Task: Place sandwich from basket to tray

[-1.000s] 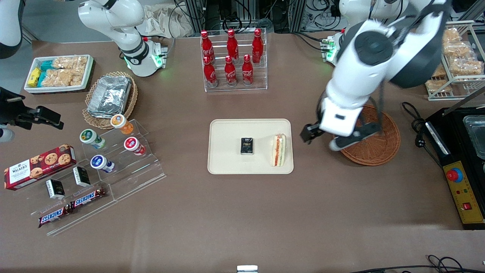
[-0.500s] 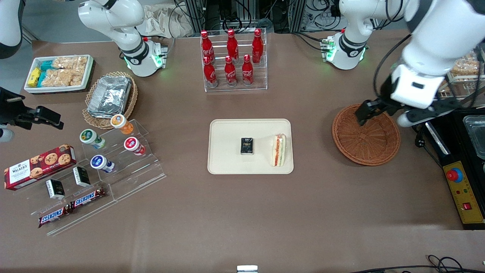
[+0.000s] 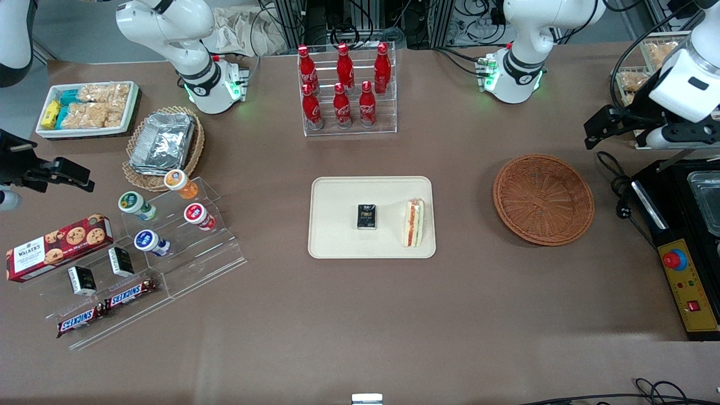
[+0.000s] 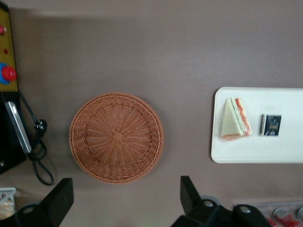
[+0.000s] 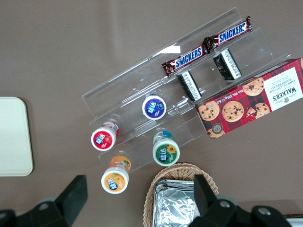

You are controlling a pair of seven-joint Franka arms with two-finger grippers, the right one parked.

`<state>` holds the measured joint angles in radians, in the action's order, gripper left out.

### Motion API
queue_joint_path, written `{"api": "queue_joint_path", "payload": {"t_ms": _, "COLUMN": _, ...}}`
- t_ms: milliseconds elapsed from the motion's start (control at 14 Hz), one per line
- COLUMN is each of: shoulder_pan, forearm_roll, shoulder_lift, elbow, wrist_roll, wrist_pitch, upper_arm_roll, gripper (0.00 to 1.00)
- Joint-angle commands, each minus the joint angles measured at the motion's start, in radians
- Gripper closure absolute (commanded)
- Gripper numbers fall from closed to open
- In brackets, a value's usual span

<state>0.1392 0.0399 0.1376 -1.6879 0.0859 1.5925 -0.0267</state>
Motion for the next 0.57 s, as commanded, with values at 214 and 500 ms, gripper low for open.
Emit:
{"api": "queue_joint_path", "payload": {"t_ms": 214, "shoulder_pan": 0.013, "forearm_roll": -0.005, "shoulder_lift": -0.012, "elbow": 0.028, "wrist_roll": -0.048, "wrist_pitch": -0.049, "upper_arm_roll": -0.016, "gripper": 0.00}}
{"api": "queue_joint_path", "payload": {"t_ms": 500, "shoulder_pan": 0.014, "forearm_roll": -0.031, "shoulder_lift": -0.012, "elbow": 0.027, "wrist_roll": -0.046, "wrist_pitch": -0.051, "upper_arm_roll": -0.016, "gripper": 0.00}}
